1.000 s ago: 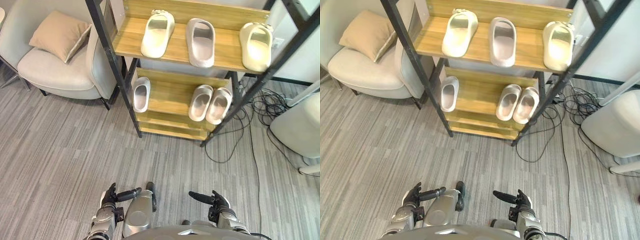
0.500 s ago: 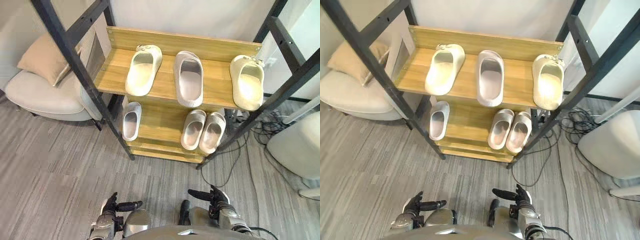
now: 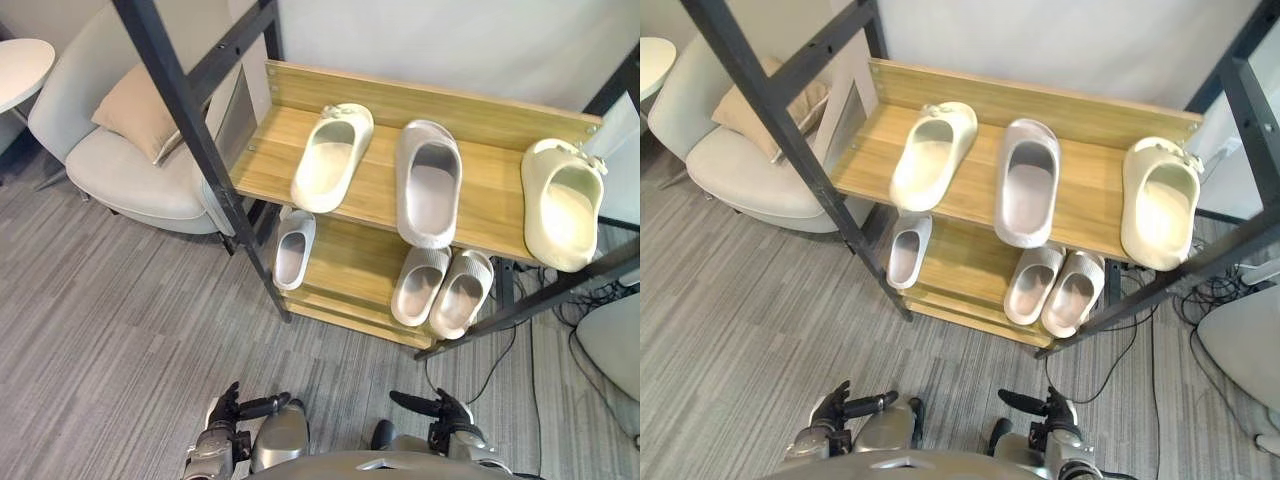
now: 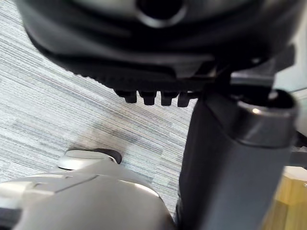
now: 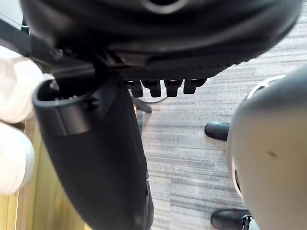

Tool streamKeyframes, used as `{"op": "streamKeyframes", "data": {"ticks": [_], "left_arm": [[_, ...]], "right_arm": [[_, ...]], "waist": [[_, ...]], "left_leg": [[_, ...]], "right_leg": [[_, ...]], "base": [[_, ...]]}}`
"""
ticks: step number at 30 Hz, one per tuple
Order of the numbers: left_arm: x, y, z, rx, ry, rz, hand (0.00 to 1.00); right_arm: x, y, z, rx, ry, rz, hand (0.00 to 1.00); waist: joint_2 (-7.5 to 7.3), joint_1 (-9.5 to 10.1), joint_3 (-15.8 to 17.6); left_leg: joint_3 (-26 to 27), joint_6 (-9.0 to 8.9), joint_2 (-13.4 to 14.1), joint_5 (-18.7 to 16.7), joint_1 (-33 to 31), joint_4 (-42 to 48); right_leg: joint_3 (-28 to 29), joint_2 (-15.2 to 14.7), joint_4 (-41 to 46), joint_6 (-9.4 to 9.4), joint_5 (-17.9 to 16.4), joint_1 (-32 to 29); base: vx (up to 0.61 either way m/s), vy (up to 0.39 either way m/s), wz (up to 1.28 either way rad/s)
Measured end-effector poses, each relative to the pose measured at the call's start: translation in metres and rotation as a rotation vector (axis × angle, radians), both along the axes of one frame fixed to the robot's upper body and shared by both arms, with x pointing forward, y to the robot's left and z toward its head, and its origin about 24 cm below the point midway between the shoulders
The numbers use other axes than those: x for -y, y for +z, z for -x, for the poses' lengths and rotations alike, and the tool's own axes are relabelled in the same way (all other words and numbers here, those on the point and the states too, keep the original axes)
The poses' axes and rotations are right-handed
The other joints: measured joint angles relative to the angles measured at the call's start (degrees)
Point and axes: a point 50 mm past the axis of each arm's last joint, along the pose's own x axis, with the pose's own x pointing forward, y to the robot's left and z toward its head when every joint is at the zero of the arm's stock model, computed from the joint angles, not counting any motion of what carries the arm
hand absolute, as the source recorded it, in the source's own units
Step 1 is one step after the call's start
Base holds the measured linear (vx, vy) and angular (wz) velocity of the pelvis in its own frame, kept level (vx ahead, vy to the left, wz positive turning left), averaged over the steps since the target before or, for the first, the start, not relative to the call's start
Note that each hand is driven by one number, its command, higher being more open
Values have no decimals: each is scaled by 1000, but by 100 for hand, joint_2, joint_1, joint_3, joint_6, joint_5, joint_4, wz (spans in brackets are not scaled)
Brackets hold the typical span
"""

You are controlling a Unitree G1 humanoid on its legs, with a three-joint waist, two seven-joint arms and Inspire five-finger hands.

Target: Organize the slippers on the shoe rack

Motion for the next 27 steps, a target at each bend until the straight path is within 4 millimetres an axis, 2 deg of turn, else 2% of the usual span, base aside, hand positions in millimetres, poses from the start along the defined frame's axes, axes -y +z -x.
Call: {"op": "streamKeyframes", "data": {"ticks": [3, 5, 12, 16, 21, 22, 25, 26, 27], "left_arm": [[2, -1, 1, -6, -16, -1, 100], [2, 0, 0, -7, -27, -4, 100], [2, -2, 3, -31, -82, -13, 100], [2, -2, 3, -37, -118, -27, 100], [1, -2, 4, -41, -133, -38, 100], [0, -1, 4, -42, -134, -41, 100], [-1, -1, 4, -42, -138, -47, 100], [-1, -1, 3, -39, -146, -54, 100], [-1, -1, 3, -37, -149, -57, 100]], "right_arm": [[-2, 0, 0, 6, 3, -3, 100], [-4, 0, -1, 10, 10, -9, 100], [-12, 0, -4, 9, 136, -1, 100], [-26, 2, -11, 18, 282, -1, 100], [-72, 15, -34, 125, 640, -17, 100], [-90, 24, -44, 195, 747, -36, 100], [-120, 42, -58, 310, 901, -82, 100], [-141, 60, -66, 412, 998, -130, 100], [-148, 68, -68, 450, 1025, -164, 100]], "waist": [[1, -2, -37], [-1, 0, -45], [-13, -14, -122], [-32, -10, -159], [-80, 28, -207], [-94, 35, -216], [-122, 75, -233], [-157, 139, -253], [-172, 159, -262]], "left_leg": [[-6, 117, -223, 73, 279, -280], [-16, 160, -264, 102, 336, -381], [-222, 138, -257, 229, 374, -555], [-345, 94, -245, 449, 418, -846], [-421, 73, -209, 678, 439, -1117], [-430, 76, -209, 725, 442, -1157], [-431, 76, -209, 783, 442, -1221], [-428, 75, -209, 829, 442, -1281], [-422, 78, -208, 840, 442, -1299]], "right_leg": [[-6, -167, -121, 0, 0, 215], [-10, -179, -153, 1, 2, 229], [-165, -96, -225, -8, -4, 295], [-261, -58, -232, -14, -1, 267], [-291, -3, -237, -46, 62, 187], [-292, 2, -263, -45, 94, 184], [-287, 13, -347, -52, 162, 182], [-275, 20, -390, -57, 207, 164], [-265, 21, -391, -52, 216, 150]], "base": [[59, 128, 6], [38, 40, 4], [16, -53, 11], [-43, -75, 15], [-66, -37, 6], [-77, -1, 2], [-49, 7, -1], [-48, 9, -3], [-39, 11, -6]]}}
